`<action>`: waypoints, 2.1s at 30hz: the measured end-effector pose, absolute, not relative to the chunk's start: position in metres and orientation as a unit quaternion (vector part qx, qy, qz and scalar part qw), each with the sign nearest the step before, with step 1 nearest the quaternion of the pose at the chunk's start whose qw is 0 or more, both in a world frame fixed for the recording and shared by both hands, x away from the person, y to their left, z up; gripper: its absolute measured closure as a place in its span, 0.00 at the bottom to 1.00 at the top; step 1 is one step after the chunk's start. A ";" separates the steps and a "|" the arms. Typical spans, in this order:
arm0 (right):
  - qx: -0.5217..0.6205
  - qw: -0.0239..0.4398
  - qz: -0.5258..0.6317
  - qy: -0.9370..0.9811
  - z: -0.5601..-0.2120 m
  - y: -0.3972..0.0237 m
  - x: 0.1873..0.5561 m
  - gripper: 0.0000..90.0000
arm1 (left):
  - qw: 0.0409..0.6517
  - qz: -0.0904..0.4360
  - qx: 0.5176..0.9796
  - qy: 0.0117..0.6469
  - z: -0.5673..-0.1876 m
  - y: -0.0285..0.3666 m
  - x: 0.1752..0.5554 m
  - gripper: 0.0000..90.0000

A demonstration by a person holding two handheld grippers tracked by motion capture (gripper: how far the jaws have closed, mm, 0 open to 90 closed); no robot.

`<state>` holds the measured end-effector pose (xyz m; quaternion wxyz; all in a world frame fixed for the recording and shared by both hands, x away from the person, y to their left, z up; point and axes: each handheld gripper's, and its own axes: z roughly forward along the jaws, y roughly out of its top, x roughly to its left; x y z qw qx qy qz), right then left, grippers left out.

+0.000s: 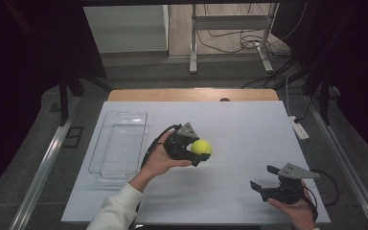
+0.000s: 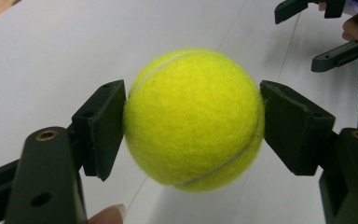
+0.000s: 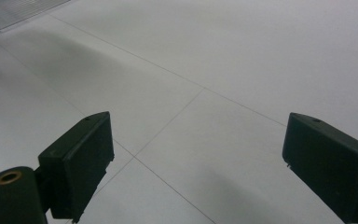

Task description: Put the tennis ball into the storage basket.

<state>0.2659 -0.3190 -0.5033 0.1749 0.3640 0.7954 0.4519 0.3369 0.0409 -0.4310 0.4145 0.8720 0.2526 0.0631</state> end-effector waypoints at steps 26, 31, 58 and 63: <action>0.364 0.175 0.450 0.796 -0.503 -0.319 0.266 0.10 | 0.433 0.089 0.854 0.277 -0.420 0.062 0.338 0.30; 0.363 0.176 0.451 0.796 -0.503 -0.319 0.266 0.10 | 0.433 0.096 0.851 0.281 -0.420 0.065 0.338 0.30; 0.364 0.177 0.452 0.795 -0.503 -0.319 0.266 0.10 | 0.440 0.127 0.826 0.328 -0.419 0.098 0.345 0.30; 0.364 0.176 0.451 0.796 -0.503 -0.319 0.266 0.10 | 0.440 0.131 0.824 0.333 -0.418 0.103 0.347 0.30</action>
